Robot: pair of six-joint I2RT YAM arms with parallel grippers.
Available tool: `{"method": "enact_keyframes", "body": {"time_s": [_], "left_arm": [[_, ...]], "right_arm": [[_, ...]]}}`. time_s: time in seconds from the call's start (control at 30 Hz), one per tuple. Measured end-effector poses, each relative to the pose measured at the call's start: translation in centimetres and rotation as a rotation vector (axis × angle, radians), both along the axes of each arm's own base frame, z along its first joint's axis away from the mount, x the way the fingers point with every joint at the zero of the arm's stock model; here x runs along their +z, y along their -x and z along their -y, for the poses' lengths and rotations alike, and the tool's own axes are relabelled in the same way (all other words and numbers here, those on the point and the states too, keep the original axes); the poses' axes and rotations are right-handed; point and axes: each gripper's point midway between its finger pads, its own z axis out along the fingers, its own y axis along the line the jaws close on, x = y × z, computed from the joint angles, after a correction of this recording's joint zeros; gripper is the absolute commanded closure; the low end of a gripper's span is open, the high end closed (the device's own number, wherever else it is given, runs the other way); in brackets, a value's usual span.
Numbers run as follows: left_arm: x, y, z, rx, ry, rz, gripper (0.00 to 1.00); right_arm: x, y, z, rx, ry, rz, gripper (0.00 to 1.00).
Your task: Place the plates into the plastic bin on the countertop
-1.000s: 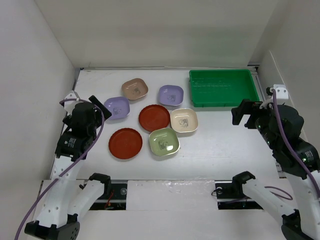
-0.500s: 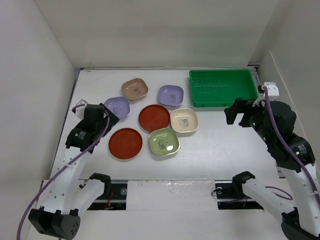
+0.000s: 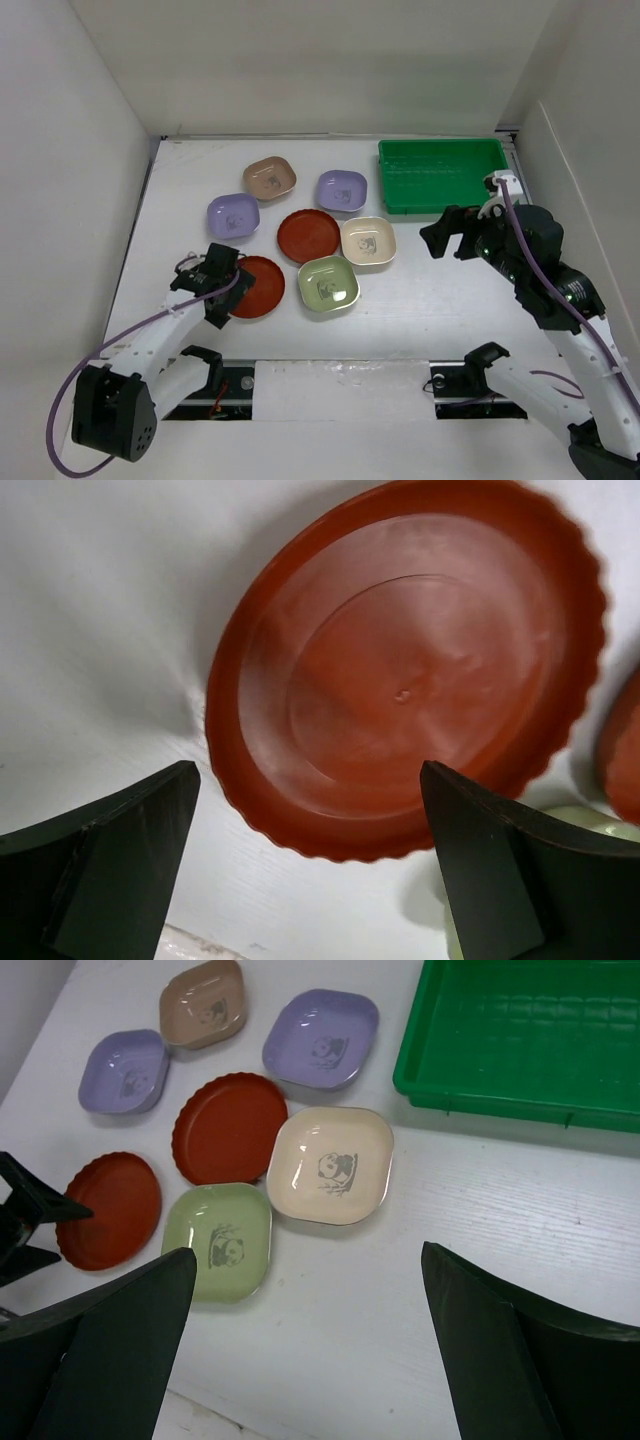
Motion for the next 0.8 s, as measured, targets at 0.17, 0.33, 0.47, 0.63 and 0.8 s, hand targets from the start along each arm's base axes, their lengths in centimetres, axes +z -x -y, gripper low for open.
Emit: {"method": "enact_keyframes", "body": {"time_s": [0.17,0.33,0.47,0.63,0.8], "left_arm": [[-2.5,1.4,0.1,0.016,0.016,-0.063,0.17],[-2.5,0.0,0.7,0.025,0.039,-0.022,0.54],[-3.2,-0.1,0.8,0.031,0.049,-0.022,0.9],[-3.2,-0.5,1.2,0.028,0.069,-0.005,1.0],[-3.2,-0.4,1.4,0.024,0.076,-0.008,1.0]], "right_arm": [[0.4,-0.2,-0.6,0.014,-0.016,0.018,0.0],[0.4,-0.4,-0.7,0.016,-0.023,0.025,0.0],[0.4,-0.4,-0.7,0.016,-0.024,0.026,0.0],[0.4,-0.4,-0.7,0.013,-0.021,0.027,0.0],[0.4,-0.4,-0.8,0.015,-0.021,0.027,0.0]]}}
